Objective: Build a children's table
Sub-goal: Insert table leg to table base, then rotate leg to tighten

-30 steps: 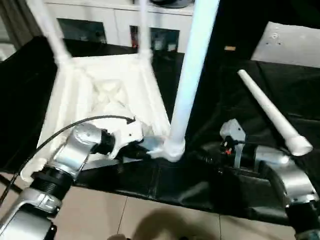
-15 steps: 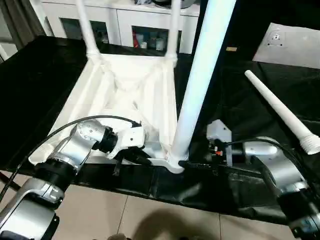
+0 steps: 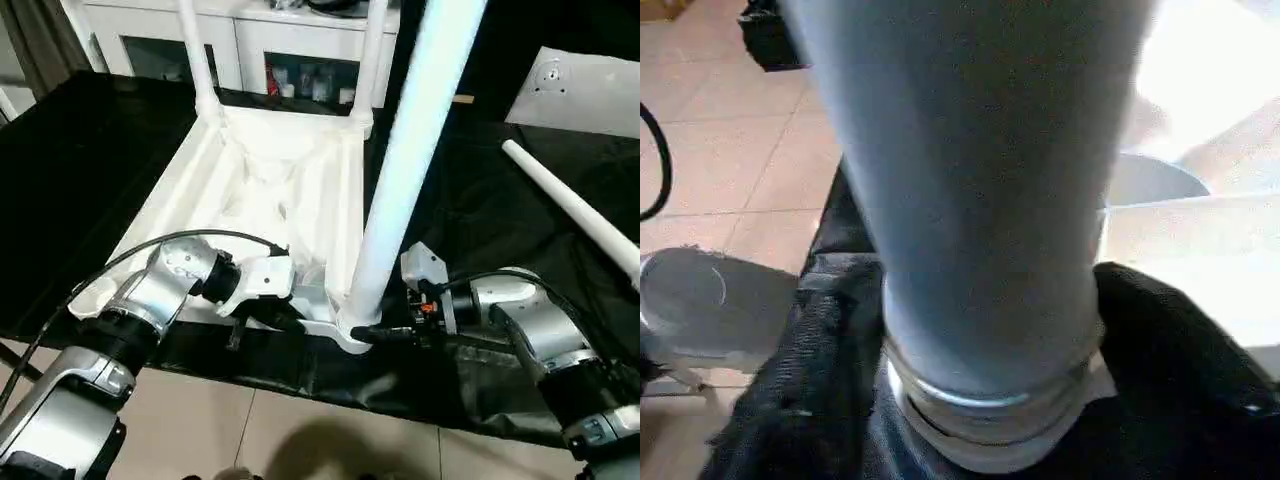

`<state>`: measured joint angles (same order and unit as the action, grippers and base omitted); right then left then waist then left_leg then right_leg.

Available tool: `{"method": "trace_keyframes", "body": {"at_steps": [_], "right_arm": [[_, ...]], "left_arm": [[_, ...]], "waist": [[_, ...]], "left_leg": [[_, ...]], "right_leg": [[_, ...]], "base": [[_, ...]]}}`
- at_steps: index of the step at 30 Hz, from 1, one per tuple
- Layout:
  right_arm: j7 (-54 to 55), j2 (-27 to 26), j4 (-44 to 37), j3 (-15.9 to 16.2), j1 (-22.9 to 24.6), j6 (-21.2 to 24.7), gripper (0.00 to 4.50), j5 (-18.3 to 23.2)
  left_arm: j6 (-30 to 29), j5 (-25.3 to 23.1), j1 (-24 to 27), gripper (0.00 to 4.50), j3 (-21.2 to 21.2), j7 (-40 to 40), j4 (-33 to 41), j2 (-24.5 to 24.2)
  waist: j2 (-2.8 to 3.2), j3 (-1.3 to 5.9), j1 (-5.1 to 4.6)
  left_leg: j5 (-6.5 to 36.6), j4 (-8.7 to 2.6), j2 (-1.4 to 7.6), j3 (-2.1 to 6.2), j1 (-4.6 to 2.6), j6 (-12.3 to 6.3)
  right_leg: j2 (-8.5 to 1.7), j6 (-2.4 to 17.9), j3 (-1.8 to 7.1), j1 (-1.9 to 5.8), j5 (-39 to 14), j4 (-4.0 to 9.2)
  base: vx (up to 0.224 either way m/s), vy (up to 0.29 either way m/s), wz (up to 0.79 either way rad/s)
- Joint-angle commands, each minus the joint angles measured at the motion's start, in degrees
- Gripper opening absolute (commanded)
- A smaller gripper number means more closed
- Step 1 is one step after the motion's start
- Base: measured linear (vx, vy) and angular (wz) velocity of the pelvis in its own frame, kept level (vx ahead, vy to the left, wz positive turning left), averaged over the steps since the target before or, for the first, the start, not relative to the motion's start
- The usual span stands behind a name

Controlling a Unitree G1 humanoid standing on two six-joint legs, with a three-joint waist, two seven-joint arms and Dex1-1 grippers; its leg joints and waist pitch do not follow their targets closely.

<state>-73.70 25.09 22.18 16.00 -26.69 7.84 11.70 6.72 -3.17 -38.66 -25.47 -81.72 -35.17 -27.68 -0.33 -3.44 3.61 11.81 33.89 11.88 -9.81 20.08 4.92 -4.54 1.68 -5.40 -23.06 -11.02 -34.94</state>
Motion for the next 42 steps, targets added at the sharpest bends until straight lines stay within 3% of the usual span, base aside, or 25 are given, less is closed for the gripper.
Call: {"method": "trace_keyframes", "body": {"at_steps": [1, 13, 16, 18, 21, 23, 26, 28, 34, 36, 39, 41, 42], "right_arm": [[-0.02, -0.04, 0.69, -0.3, -1.07, -0.41, 2.88, -0.05], [-0.61, -1.13, -0.02, -0.49, 0.34, 1.5, 2.75, 1.17], [3.79, -3.21, -1.54, -2.56, 2.12, 5.04, 2.75, 2.89], [7.16, -4.52, -2.11, -3.64, 3.04, 6.29, 2.75, 3.13], [14.43, -7.35, -2.81, -4.97, 4.81, 7.15, 2.75, 2.08], [21.52, -10.91, -3.17, -6.16, 6.26, 8.21, 2.74, 1.11], [27.05, -14.02, -3.33, -7.19, 7.05, 9.33, 2.74, 0.37], [36.75, -19.38, -1.39, -9.33, 5.87, 11.05, 2.74, -0.37], [49.67, -26.14, 4.14, -13.03, 1.43, 12.23, 2.74, -0.58], [53.55, -28.32, 5.84, -13.92, -0.05, 12.31, 2.74, -1.45], [55.56, -29.63, 6.26, -15.1, -0.1, 11.3, 2.74, -1.46], [56.08, -30.08, 6.14, -15.69, 0.04, 11.11, 3.3, -1.52], [56.37, -30.22, 5.87, -16.19, 0.26, 11.11, 3.3, -1.28]], "left_arm": [[2.25, -1.89, -0.59, 0.0, -2.95, -2.8, 0.02, 0.71], [1.29, -2.09, -1.06, 0.0, -1.85, -1.3, -2.18, 1.06], [-4.65, 0.49, -0.13, 0.0, 1.15, 1.85, -0.69, 2.19], [-7.78, 1.94, 0.5, 0.0, 2.66, 3.6, 0.78, 2.99], [-12.46, 3.24, 1.95, 0.0, 4.68, 7.78, 3.73, 4.49], [-16.48, 3.55, 3.78, 0.0, 6.05, 12.25, 6.74, 6.42], [-19.94, 3.31, 5.3, 0.0, 6.8, 15.63, 9.53, 8.17], [-25.0, 2.69, 6.04, 0.0, 7.64, 21.67, 12.31, 11.92], [-29.09, 1.02, 4.7, 0.0, 8.37, 30.42, 12.65, 17.95], [-30.3, 0.16, 3.82, 0.0, 8.28, 33.47, 12.68, 20.06], [-30.81, -0.76, 3.47, 0.0, 7.58, 34.29, 13.02, 20.54], [-30.87, -1.19, 3.5, 0.0, 7.31, 34.27, 13.07, 20.44], [-30.91, -1.44, 3.65, 0.0, 7.12, 33.88, 13.05, 20.06]], "waist": [[-0.09, 3.05, -0.27], [-0.18, 2.96, -0.23], [0.02, 2.87, -0.27], [-0.29, 2.83, -0.38], [0.0, 2.58, -0.72], [-0.42, 2.58, -1.34], [-0.31, 2.47, -2.67], [-0.23, 2.46, -3.3], [-0.23, 2.36, -4.32], [-0.23, 2.41, -4.41], [-0.26, 2.59, -4.28], [-0.25, 2.7, -4.33], [-0.25, 2.67, -4.32]], "left_leg": [[6.85, -3.89, 1.68, -0.07, 0.04, -4.19], [7.65, -4.01, 1.7, -0.08, 0.02, -3.78], [7.81, -4.1, 1.74, -0.08, 0.04, -3.48], [8.42, -4.21, 1.68, -0.01, 0.05, -2.96], [9.83, -4.4, 1.64, 0.11, -0.01, -2.09], [10.31, -4.55, 1.56, 0.26, 0.29, -1.48], [10.86, -4.61, 1.24, 0.45, 0.52, -1.25], [10.93, -4.48, 1.42, 0.31, 0.43, -1.58], [11.19, -4.48, 1.14, 0.3, 0.38, -1.73], [10.87, -4.55, 1.14, 0.41, 0.3, -1.42], [9.09, -4.43, 1.07, 0.27, 0.51, -2.39], [8.57, -4.4, 1.03, 0.22, 0.57, -2.74], [8.64, -4.4, 1.02, 0.22, 0.58, -2.81]], "right_leg": [[-3.69, 13.43, 3.41, 3.4, -7.77, 3.78], [-3.79, 12.73, 3.42, 3.31, -10.34, 4.08], [-3.82, 12.62, 3.45, 3.28, -11.1, 4.14], [-3.85, 12.17, 3.42, 3.3, -12.6, 4.34], [-3.96, 11.06, 3.43, 3.05, -16.33, 4.82], [-3.92, 10.03, 3.36, 3.26, -18.23, 4.92], [-3.71, 8.82, 3.2, 3.05, -20.7, 5.37], [-3.66, 9.64, 3.48, 2.87, -19.0, 5.16], [-3.48, 9.67, 3.43, 2.59, -19.81, 5.48], [-3.51, 9.56, 3.37, 2.6, -19.8, 5.56], [-3.48, 10.09, 3.5, 2.87, -15.09, 5.24], [-3.46, 10.31, 3.51, 2.98, -14.03, 5.16], [-3.46, 10.32, 3.5, 2.99, -14.08, 5.16]], "base": [[0.0, 0.0, 0.0], [0.0, 0.0, 0.0], [0.0, 0.0, 0.0], [0.0, 0.0, 0.0], [0.0, 0.0, 0.0], [0.0, 0.0, 0.0], [0.0, 0.0, 0.0], [0.0, 0.0, 0.0], [0.0, 0.0, 0.0], [0.0, 0.0, 0.0], [0.0, 0.0, 0.0], [0.0, 0.0, 0.0], [0.0, 0.0, 0.0]]}}
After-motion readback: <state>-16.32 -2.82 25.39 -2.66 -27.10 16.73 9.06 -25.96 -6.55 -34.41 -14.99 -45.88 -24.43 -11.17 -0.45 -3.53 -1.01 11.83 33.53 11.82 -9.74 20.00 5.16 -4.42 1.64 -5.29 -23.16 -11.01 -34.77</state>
